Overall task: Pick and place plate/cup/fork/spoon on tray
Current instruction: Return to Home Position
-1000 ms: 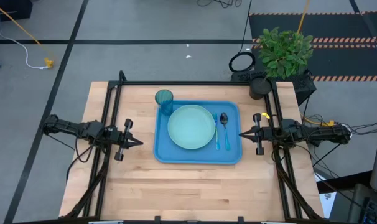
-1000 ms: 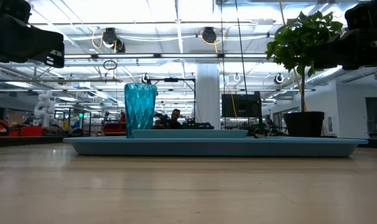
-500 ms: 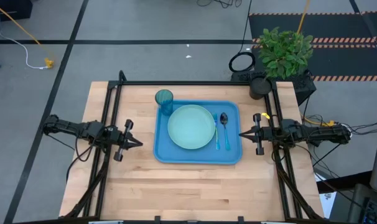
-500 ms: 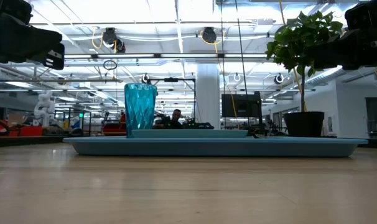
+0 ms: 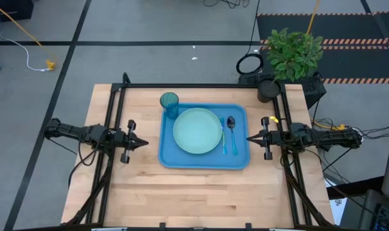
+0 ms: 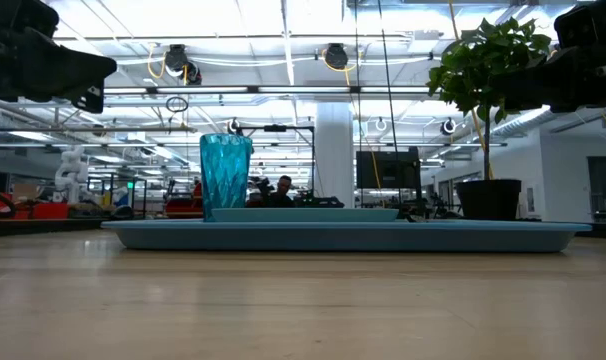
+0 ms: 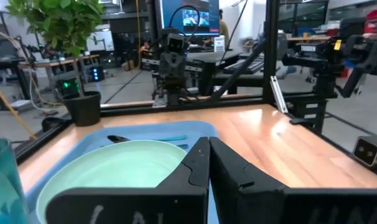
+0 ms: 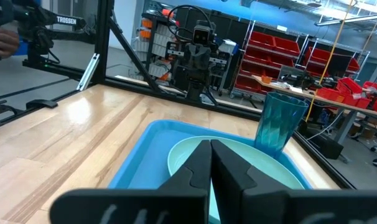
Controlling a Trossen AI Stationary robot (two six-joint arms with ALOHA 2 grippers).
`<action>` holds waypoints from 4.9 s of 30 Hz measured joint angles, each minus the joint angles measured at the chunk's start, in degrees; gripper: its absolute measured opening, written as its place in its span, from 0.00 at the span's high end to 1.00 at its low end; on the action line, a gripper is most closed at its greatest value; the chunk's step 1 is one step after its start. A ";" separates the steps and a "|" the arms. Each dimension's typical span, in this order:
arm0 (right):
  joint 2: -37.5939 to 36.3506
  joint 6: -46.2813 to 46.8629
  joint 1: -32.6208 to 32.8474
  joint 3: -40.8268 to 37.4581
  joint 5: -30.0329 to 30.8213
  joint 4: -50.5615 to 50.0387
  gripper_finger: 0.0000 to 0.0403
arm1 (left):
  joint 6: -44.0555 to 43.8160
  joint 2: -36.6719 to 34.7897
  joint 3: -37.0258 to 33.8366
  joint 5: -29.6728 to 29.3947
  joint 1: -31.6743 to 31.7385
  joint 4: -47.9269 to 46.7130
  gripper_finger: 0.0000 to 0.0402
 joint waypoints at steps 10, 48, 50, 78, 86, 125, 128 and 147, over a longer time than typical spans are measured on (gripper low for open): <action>0.00 0.01 0.00 -0.01 -0.01 0.00 1.00 | 3.97 0.00 0.01 -2.85 0.26 0.44 1.00; 0.00 0.01 0.02 -0.01 -0.01 -0.02 1.00 | 4.23 3.69 -0.06 2.10 2.96 1.55 0.99; 0.00 0.00 0.00 0.01 -0.01 -0.02 1.00 | 5.57 3.71 -0.06 0.15 3.52 1.69 0.99; 0.00 0.00 0.00 -0.01 -0.01 -0.02 1.00 | 5.48 -0.20 0.03 4.70 10.25 -0.52 0.98; 0.00 0.00 0.02 -0.01 -0.01 -0.02 1.00 | 7.69 -0.03 0.05 4.63 10.25 -0.63 0.91; 0.00 0.00 0.02 -0.01 -0.01 -0.01 1.00 | 7.71 0.00 0.03 4.39 10.24 0.10 0.91; 0.00 0.02 0.02 -0.01 0.01 -0.02 1.00 | 7.71 0.00 0.03 4.39 10.25 0.11 0.91; 0.00 0.00 0.01 0.00 -0.01 -0.01 1.00 | 7.71 0.00 0.01 4.42 10.25 0.13 0.91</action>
